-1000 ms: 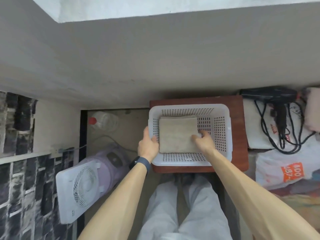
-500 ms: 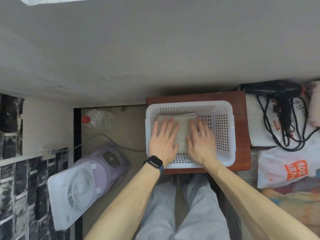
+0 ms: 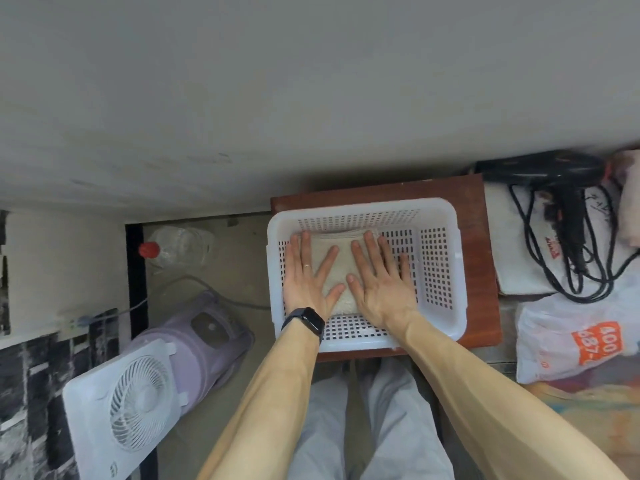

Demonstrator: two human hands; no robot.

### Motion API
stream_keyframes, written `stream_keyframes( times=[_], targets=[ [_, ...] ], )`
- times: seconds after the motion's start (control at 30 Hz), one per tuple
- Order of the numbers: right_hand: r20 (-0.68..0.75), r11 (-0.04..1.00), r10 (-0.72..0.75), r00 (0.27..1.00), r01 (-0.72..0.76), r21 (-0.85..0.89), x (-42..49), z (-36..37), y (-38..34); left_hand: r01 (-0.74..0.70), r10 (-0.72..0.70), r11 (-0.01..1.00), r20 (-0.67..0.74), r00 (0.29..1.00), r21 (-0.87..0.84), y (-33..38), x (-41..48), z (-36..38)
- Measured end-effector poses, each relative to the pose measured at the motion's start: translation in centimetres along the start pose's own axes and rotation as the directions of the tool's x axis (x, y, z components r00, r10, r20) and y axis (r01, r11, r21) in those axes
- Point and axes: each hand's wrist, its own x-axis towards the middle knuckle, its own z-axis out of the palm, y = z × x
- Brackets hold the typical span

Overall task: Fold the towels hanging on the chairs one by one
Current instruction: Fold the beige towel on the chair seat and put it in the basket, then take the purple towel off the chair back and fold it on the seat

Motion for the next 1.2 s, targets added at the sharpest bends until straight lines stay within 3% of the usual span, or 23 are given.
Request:
stream_keyframes(
  times=[0.2, 0.33, 0.4, 0.63, 0.83, 1.0, 1.2],
  targets=[
    [0.219, 0.999, 0.024, 0.975, -0.016, -0.04, -0.8, -5.8, -1.2, -0.05, 0.055, 0.996, 0.069, 0.996, -0.071, -1.1, -1.0, -3.2],
    [0.11, 0.999, 0.025, 0.994, -0.027, 0.02, -3.0, -10.0, -1.9, -0.158, 0.16, 0.972, 0.001, 0.987, -0.174, -3.9, -3.0, -6.6],
    [0.047, 0.998, 0.013, 0.999, -0.016, 0.059, -4.9, -11.7, -2.3, -0.148, 0.146, 0.963, -0.027, 0.989, -0.226, -5.4, -4.5, -8.5],
    [-0.197, 0.988, -0.022, 0.98, 0.051, 0.146, -11.2, -18.5, -4.8, -0.004, -0.07, 0.837, -0.114, 0.991, -0.547, -9.8, -9.2, -13.7],
    [-0.358, 0.974, -0.096, 0.929, 0.161, 0.157, -14.4, -23.6, -7.7, 0.018, -0.194, 0.728, -0.181, 0.964, -0.685, -12.6, -12.1, -15.7],
    [-0.403, 0.946, -0.209, 0.891, 0.29, 0.149, -15.4, -26.9, -10.3, 0.084, -0.384, 0.656, -0.236, 0.892, -0.75, -15.3, -15.7, -16.3],
    [-0.339, 0.85, -0.458, 0.822, 0.517, 0.105, -15.1, -28.2, -15.2, 0.249, -0.663, 0.445, -0.129, 0.737, -0.86, -17.4, -23.0, -13.7]
  ],
)
